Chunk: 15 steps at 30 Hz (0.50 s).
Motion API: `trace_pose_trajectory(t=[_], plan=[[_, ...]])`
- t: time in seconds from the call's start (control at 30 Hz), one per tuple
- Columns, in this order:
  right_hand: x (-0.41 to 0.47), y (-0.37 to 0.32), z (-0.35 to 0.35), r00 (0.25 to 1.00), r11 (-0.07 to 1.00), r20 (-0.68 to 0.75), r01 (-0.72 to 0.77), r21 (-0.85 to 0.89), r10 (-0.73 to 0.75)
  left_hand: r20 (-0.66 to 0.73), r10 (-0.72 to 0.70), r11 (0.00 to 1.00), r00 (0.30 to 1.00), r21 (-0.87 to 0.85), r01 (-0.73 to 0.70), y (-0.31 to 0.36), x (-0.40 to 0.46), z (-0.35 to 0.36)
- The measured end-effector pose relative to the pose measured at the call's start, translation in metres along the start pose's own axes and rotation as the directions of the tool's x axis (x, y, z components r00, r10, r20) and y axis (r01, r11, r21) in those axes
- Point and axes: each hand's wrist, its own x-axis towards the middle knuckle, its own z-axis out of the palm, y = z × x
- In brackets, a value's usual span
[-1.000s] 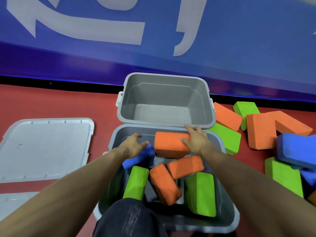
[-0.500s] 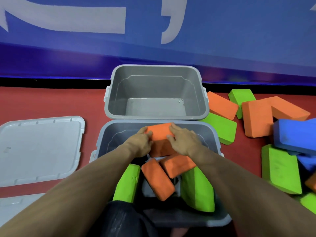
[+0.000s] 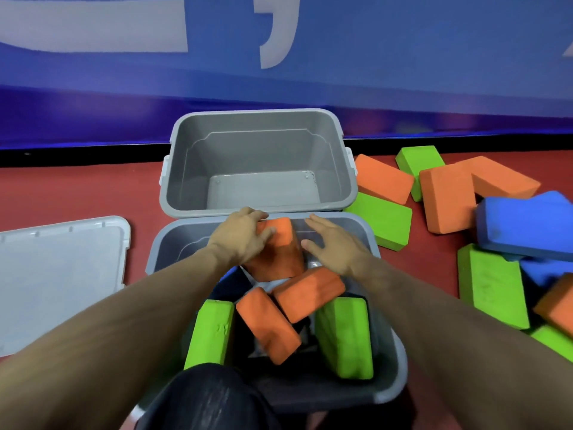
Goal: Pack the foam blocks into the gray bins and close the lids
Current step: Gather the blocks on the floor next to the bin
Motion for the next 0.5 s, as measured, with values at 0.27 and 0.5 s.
trace_pose_trajectory(t=[0.27, 0.5], plan=[[-0.090, 0.103, -0.058, 0.976, 0.979, -0.082, -0.202, -0.020, 0.200, 0.106, 0.175, 0.984, 0.979, -0.023, -0.174, 0.118, 0.001, 0.035], [-0.187, 0.243, -0.081, 0.897, 0.902, -0.115, -0.411, 0.133, 0.426, 0.231, 0.207, 0.976, 0.951, -0.119, -0.184, 0.256, 0.020, 0.112]])
